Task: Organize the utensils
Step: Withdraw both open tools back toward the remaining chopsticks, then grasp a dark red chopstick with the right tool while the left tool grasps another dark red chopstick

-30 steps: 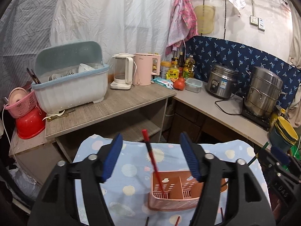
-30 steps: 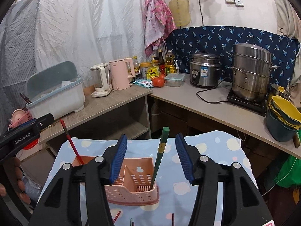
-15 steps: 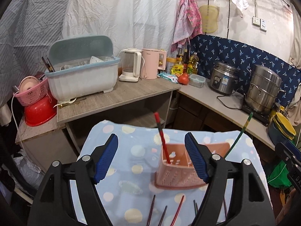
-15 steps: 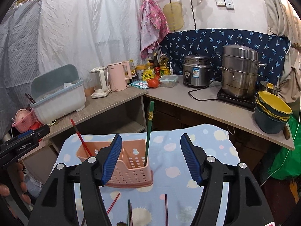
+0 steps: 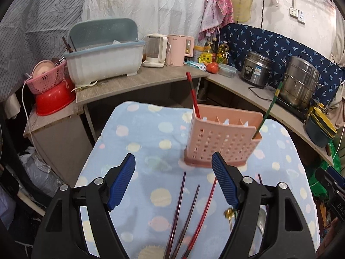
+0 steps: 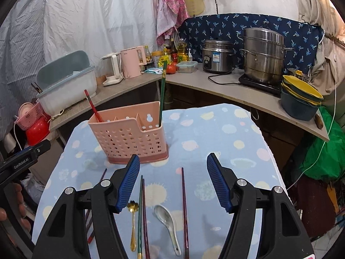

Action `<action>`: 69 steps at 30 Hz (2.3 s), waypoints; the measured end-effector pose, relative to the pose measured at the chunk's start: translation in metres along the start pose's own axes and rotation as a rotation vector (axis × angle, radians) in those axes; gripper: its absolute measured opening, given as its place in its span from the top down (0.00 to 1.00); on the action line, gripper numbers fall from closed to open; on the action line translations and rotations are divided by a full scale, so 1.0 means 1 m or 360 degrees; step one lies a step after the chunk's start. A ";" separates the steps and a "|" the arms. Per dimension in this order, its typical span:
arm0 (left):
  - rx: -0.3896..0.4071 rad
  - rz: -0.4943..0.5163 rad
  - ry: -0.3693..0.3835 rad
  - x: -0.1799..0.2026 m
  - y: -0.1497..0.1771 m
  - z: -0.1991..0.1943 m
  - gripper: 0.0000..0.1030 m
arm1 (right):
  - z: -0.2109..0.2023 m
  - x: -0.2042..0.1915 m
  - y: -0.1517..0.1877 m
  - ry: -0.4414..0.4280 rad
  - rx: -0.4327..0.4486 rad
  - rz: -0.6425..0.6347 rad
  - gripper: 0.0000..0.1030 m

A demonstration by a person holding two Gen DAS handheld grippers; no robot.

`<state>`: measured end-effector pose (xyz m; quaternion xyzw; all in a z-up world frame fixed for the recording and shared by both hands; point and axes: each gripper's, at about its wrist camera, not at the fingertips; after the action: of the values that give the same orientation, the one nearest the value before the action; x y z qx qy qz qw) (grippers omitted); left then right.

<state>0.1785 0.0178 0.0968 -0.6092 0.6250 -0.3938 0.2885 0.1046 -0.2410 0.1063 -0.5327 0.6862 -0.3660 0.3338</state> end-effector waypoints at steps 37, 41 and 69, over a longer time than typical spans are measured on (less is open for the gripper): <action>-0.0383 0.0057 -0.0106 -0.038 0.149 0.004 0.37 | 0.028 0.019 0.158 0.0110 -0.0480 -0.0055 0.77; -0.0398 0.0060 -0.0094 -0.038 0.151 0.007 0.37 | 0.034 0.020 0.159 0.0119 -0.0492 -0.0060 0.79; -0.0458 0.0177 -0.0042 -0.022 0.173 0.025 0.58 | 0.042 0.019 0.158 0.0132 -0.0483 -0.0083 0.87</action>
<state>0.1087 0.0273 -0.0651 -0.6138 0.7040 -0.2754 0.2277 0.0596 -0.2397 -0.0520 -0.5792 0.7327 -0.2884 0.2112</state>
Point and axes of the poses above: each gripper's, at about its wrist camera, not at the fingertips, and z roughly the way its jaws point, x to its right, y to its underside, and after that the axes turned 5 degrees about x, right-handed
